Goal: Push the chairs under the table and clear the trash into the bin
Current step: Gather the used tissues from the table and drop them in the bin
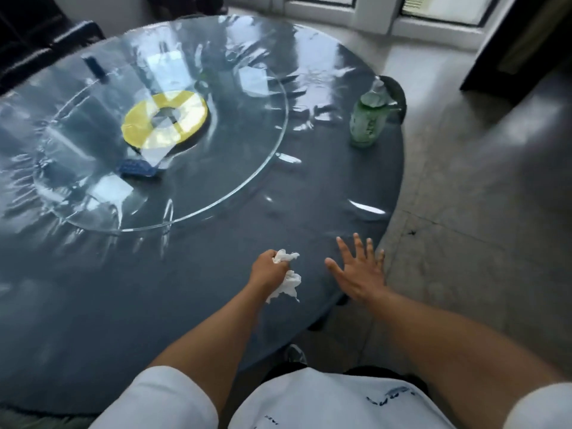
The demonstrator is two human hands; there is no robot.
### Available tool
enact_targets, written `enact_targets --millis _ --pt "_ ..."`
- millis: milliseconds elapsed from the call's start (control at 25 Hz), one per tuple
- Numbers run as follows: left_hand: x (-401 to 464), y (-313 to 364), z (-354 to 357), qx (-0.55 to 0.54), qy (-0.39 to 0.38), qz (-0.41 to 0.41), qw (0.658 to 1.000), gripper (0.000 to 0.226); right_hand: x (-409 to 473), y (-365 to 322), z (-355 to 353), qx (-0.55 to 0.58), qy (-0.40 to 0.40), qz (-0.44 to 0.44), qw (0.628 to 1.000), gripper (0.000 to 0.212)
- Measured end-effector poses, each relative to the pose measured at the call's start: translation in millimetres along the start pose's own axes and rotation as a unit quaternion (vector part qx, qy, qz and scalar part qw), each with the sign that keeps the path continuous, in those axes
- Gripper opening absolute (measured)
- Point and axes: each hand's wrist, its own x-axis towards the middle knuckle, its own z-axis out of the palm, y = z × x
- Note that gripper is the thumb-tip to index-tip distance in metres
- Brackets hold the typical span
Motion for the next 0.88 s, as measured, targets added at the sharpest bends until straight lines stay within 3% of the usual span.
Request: enact_targets --millis 240,600,880 --pt "-35.8 40.1 81.6 0.083 -0.068 0.051 0.993 0.008 -56.1 92.4 11.2 0.084 0.031 0.093 0.992 0.076" --pt "-131.3 49.4 249.4 0.181 -0.183 0.087 0.962 0.011 -171.8 275.4 63.9 0.142 -0.016 0.24 0.96 0.077" --pt "-176.5 37.1 330.3 0.267 -0.291 0.112 0.912 0.011 -240.9 318.3 106.9 0.185 -0.019 0.33 0.925 0.078"
